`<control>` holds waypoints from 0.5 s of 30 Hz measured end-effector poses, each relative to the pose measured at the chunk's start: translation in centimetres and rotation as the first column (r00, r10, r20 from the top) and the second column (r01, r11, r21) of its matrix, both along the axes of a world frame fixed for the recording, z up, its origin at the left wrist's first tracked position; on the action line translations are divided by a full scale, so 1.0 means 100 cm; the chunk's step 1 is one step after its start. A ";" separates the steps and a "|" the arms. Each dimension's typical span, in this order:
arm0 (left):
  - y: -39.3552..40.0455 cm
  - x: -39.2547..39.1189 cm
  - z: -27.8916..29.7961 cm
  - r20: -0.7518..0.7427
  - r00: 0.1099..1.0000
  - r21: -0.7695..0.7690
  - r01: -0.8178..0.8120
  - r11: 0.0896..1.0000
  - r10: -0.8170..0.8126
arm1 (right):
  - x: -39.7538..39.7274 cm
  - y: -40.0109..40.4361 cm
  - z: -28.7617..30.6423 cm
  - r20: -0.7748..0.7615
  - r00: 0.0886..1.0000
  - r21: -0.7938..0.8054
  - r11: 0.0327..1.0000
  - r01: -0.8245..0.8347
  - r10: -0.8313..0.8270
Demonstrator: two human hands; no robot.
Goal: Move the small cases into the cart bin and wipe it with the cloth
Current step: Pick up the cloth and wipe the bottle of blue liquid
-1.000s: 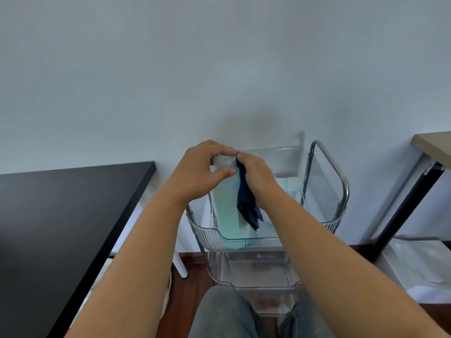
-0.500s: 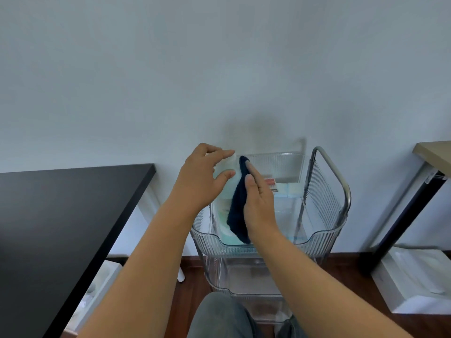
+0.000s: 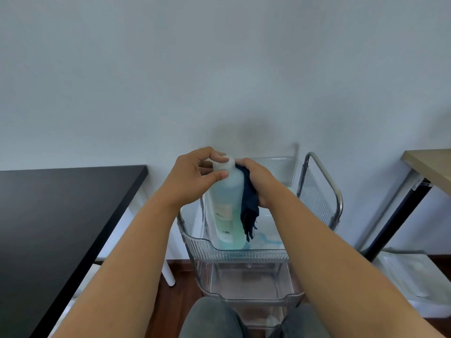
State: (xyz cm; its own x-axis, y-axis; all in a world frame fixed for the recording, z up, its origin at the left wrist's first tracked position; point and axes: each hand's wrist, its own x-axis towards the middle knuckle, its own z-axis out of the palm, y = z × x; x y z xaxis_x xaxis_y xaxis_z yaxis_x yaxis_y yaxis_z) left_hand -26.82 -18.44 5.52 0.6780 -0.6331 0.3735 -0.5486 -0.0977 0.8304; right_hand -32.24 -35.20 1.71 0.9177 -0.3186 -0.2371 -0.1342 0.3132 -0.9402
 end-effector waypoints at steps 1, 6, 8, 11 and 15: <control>0.001 -0.001 0.001 -0.010 1.000 0.008 0.024 1.000 -0.024 | -0.002 0.002 -0.005 -0.037 0.998 0.001 0.999 0.044 -0.044; -0.002 -0.006 -0.001 0.173 0.982 0.165 -0.104 0.981 0.075 | -0.020 0.041 -0.041 0.136 0.961 0.089 0.969 0.229 -0.239; -0.005 -0.010 -0.005 0.294 0.945 0.167 -0.195 0.966 0.140 | -0.029 0.059 -0.049 0.328 0.897 0.147 0.954 0.262 -0.297; -0.004 -0.011 -0.006 0.288 0.948 0.117 -0.179 0.977 0.139 | -0.031 0.065 -0.044 0.471 0.830 0.063 0.950 0.306 -0.299; 0.004 -0.005 -0.001 0.214 0.975 0.096 -0.082 0.992 0.060 | -0.016 0.045 -0.002 0.352 0.920 -0.220 0.940 0.259 -0.171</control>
